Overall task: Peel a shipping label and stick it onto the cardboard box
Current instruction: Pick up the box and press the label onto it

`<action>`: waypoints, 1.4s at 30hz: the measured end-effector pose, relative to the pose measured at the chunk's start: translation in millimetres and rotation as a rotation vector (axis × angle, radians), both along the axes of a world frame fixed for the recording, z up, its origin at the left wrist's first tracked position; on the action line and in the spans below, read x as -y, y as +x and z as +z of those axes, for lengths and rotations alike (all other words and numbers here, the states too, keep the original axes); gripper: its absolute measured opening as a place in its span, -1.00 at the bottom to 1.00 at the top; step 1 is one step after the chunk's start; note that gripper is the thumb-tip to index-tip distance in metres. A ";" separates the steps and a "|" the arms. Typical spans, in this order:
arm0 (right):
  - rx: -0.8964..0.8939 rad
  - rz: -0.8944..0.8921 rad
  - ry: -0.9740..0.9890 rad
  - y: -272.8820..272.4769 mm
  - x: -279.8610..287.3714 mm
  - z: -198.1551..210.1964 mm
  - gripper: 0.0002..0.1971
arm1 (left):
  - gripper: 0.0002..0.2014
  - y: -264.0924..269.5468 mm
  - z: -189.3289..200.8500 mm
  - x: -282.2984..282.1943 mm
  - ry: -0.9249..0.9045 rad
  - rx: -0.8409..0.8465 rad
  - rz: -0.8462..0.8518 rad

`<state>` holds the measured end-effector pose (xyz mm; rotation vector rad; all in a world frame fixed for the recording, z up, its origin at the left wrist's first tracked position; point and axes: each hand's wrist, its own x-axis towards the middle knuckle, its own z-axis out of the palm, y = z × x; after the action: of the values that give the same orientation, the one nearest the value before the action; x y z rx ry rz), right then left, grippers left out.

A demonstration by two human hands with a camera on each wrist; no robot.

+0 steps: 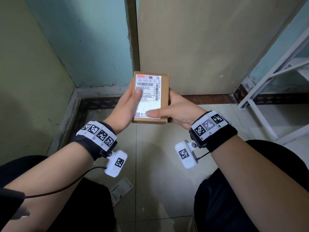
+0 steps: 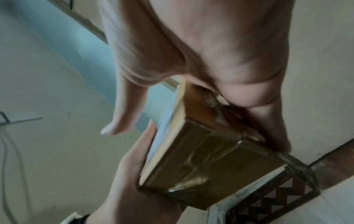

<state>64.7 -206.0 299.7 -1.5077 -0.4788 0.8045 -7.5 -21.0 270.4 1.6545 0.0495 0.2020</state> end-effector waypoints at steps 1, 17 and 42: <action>-0.003 -0.019 0.036 -2.1 -1.5 1.6 -0.31 | -0.52 -0.2 -0.5 2.3 0.017 0.031 -0.003; 0.001 -0.510 -0.066 -7.8 -29.1 -25.9 -0.63 | -0.29 7.9 -7.6 11.0 -0.170 -0.134 0.177; -0.059 -0.587 -0.260 -17.7 -33.5 -31.4 -0.29 | -0.59 9.9 -14.1 20.6 -0.220 -0.194 0.300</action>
<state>47.0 -172.4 268.2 -1.7357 0.1257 0.4524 2.4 -41.6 256.3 1.4368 0.4540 0.2529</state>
